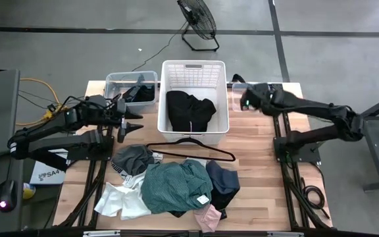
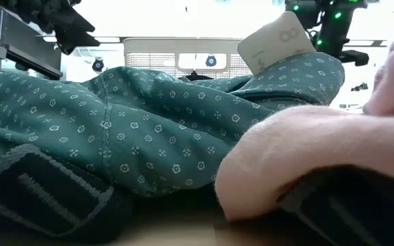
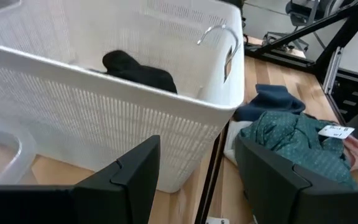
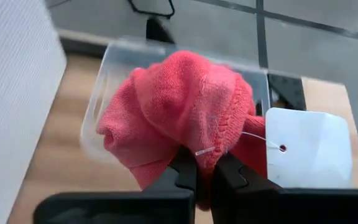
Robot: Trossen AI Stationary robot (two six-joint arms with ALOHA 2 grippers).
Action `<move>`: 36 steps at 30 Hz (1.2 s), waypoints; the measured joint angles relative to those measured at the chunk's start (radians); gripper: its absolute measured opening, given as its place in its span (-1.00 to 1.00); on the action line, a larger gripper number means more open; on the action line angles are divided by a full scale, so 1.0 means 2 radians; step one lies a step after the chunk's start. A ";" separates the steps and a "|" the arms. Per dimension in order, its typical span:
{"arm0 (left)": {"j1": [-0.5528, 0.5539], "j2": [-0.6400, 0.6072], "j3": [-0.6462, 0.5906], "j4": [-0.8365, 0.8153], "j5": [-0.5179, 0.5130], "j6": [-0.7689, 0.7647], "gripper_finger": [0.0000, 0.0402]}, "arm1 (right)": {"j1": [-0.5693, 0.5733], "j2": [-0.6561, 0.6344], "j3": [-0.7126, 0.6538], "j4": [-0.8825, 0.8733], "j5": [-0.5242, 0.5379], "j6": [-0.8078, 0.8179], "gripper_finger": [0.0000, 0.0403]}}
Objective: Pick & Place Cloths
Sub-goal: Put the orange sock into the right transparent bin
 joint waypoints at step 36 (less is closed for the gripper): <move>0.000 0.000 -0.010 0.026 0.000 0.005 0.01 | -0.196 0.202 0.000 0.156 -0.161 -0.084 -0.52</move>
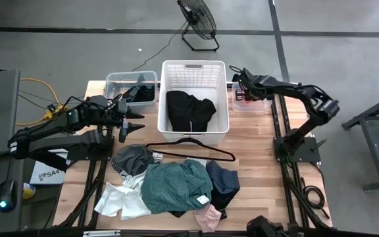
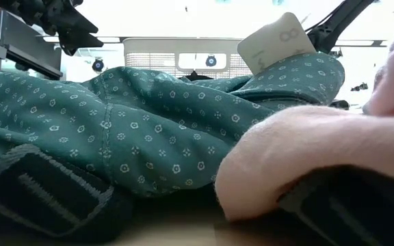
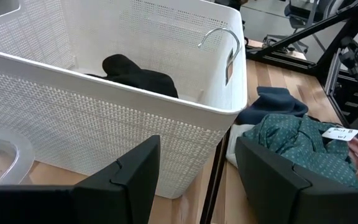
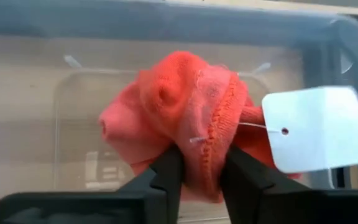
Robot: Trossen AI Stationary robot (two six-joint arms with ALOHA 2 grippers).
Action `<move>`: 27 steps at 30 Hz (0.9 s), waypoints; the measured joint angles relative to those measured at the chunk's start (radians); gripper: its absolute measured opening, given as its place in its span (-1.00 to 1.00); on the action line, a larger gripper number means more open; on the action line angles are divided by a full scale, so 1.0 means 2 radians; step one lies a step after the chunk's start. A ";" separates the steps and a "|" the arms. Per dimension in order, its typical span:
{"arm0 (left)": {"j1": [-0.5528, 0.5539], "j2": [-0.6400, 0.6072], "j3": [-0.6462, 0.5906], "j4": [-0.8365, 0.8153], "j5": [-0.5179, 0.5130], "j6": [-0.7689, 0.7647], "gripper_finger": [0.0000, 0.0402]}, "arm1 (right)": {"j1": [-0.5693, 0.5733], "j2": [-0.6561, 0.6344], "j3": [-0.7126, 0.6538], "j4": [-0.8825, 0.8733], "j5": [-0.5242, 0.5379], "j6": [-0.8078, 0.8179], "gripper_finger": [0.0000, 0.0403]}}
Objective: Pick & Place Cloths
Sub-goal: Put the orange sock into the right transparent bin, then put the blue sock into the right transparent bin
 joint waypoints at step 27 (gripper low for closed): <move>0.000 0.000 0.000 0.001 0.000 -0.001 0.01 | 0.165 -0.211 0.000 -0.159 -0.046 0.065 -0.08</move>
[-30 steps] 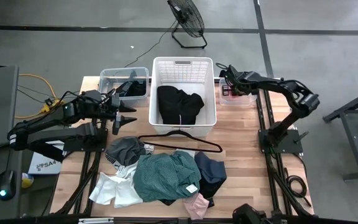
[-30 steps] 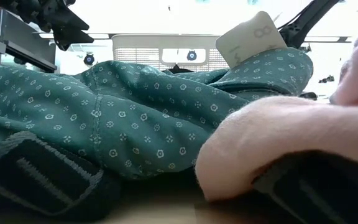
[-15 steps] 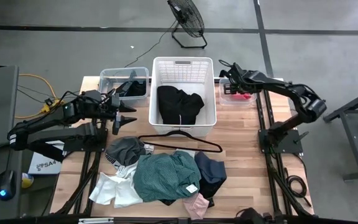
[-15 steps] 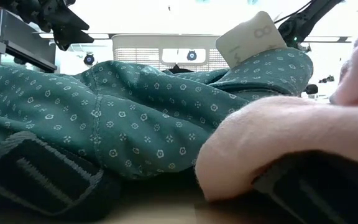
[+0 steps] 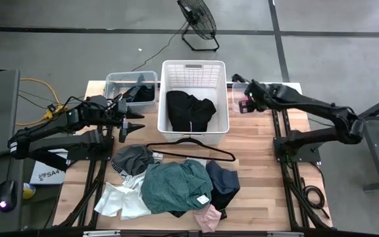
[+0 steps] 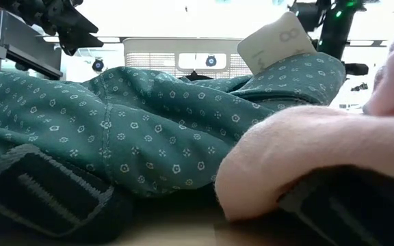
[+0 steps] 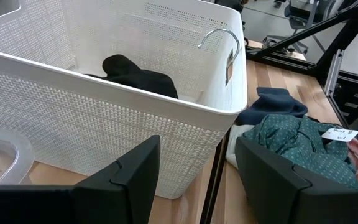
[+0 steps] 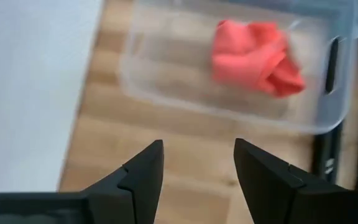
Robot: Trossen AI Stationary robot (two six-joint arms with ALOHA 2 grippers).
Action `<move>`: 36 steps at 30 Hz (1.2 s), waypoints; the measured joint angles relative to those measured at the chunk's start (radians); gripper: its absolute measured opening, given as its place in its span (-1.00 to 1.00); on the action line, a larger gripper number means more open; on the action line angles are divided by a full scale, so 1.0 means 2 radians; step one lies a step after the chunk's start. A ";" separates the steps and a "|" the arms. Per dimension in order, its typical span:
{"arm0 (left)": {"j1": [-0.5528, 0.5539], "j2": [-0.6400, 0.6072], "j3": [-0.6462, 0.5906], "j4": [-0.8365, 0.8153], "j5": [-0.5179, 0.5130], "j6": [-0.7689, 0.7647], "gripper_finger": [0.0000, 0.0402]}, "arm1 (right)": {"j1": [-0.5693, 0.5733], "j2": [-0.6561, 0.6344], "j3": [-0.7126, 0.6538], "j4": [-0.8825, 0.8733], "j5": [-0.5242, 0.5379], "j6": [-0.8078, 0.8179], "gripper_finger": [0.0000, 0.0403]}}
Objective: Pick & Place Cloths
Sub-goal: Put the blue sock into the right transparent bin
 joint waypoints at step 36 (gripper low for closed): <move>0.000 0.000 0.000 0.000 0.000 0.000 0.01 | 0.538 0.114 0.000 0.145 -0.079 0.438 -0.08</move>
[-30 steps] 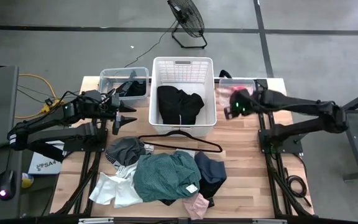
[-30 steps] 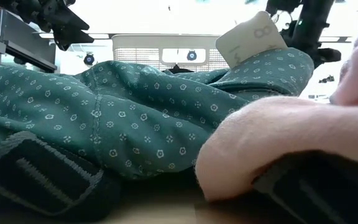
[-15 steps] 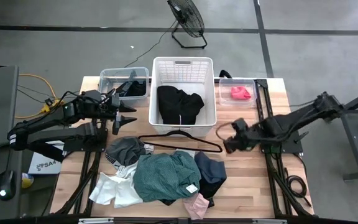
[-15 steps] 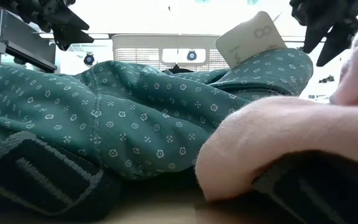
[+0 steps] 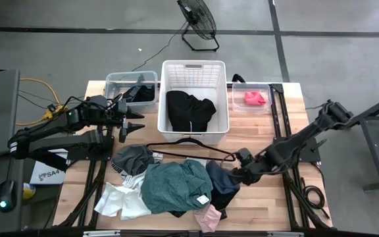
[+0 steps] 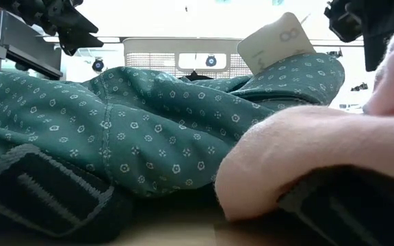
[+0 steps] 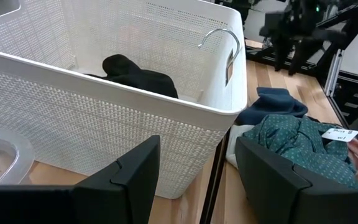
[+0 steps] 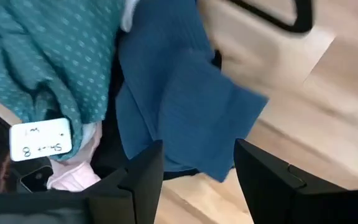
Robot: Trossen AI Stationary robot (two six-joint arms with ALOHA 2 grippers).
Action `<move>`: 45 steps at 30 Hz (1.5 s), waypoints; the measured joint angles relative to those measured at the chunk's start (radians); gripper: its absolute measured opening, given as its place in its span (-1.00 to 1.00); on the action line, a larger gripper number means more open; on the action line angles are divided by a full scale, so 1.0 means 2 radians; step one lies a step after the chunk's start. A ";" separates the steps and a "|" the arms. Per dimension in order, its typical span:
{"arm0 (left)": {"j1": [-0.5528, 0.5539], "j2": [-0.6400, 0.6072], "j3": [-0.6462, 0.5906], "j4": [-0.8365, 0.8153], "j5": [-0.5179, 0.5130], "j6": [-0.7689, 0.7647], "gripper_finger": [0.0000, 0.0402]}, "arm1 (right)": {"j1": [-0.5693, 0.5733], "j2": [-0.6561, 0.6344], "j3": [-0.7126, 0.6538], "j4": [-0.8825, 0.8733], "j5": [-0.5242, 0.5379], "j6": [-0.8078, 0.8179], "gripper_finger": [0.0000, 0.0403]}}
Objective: Pick & Place Cloths
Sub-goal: Put the blue sock into the right transparent bin
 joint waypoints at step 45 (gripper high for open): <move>0.000 0.000 0.000 -0.004 0.009 0.000 0.01 | -0.064 0.176 0.001 0.062 -0.024 -0.008 -0.75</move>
